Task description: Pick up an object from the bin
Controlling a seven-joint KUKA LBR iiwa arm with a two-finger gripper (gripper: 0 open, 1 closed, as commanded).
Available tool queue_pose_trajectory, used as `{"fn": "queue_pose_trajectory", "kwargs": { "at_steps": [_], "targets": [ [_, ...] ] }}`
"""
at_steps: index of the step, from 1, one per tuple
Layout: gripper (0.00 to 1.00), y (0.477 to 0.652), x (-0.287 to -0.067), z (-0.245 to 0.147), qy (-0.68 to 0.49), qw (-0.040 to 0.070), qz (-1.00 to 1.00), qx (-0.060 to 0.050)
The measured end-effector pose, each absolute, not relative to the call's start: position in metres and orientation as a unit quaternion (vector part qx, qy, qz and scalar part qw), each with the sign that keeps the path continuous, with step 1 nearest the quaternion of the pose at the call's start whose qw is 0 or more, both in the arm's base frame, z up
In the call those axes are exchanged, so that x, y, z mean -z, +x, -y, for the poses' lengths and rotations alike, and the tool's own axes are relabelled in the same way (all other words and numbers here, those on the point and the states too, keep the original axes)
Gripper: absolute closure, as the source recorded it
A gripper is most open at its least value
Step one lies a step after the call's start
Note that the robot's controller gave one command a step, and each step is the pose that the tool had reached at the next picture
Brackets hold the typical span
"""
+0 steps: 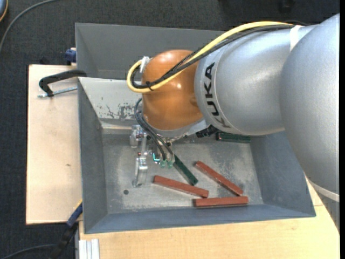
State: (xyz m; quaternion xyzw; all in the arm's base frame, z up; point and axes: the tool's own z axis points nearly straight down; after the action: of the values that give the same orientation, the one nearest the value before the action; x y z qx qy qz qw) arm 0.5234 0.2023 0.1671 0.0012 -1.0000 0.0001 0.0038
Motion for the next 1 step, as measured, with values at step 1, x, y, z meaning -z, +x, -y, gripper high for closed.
{"fn": "queue_pose_trajectory", "kwargs": {
  "at_steps": [1],
  "targets": [
    [0.00,0.5280,-0.0678,-0.0858,0.116,0.003,0.993,-0.001]
  ]
}}
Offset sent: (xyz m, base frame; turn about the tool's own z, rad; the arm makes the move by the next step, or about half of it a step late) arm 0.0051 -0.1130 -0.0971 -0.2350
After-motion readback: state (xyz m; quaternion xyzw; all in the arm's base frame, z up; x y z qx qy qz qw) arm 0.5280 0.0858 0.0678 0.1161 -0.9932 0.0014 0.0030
